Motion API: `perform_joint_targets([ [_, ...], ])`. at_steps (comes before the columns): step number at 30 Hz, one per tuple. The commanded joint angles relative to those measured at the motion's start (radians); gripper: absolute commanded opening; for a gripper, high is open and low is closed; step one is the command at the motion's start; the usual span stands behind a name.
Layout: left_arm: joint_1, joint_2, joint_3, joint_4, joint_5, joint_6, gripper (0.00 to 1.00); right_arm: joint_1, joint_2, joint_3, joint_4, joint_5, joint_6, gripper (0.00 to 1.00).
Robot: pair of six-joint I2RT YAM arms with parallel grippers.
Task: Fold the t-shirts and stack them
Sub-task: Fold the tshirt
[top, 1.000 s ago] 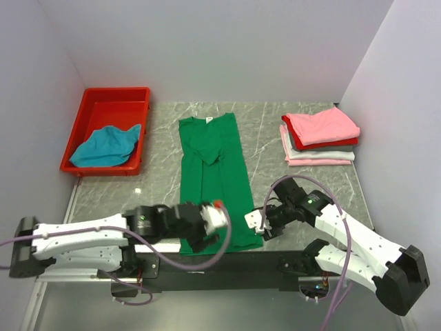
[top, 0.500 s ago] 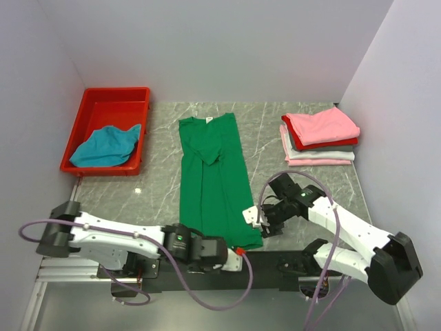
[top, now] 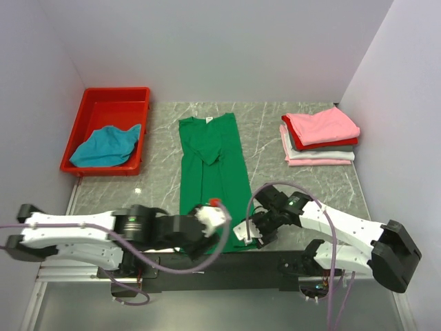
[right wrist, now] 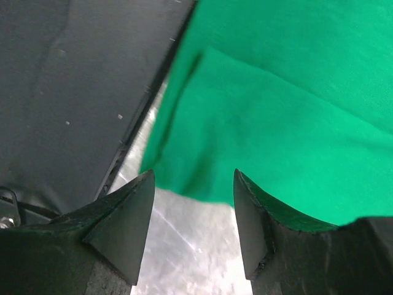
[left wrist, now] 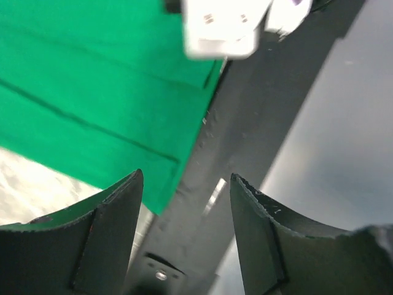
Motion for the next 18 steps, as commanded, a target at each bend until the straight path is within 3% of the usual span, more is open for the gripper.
perform_joint_targets([
  [1,-0.001,-0.163,-0.147,0.084,0.008,-0.197,0.64,0.058,0.025,-0.026,0.059,0.036,0.029,0.61],
  [9,-0.001,-0.369,-0.271,0.144,-0.127,-0.377,0.73,0.167,0.098,-0.046,0.119,0.110,0.100,0.59],
  [12,-0.001,-0.393,-0.301,0.115,-0.200,-0.515,0.78,0.182,0.110,-0.054,0.138,0.136,0.115,0.58],
  [15,-0.001,-0.397,-0.327,0.023,-0.277,-0.765,0.86,0.184,0.114,-0.045,0.129,0.140,0.126,0.58],
  [18,0.019,-0.401,-0.337,-0.022,-0.340,-0.924,0.88,0.131,0.061,0.007,0.058,0.093,0.121,0.58],
])
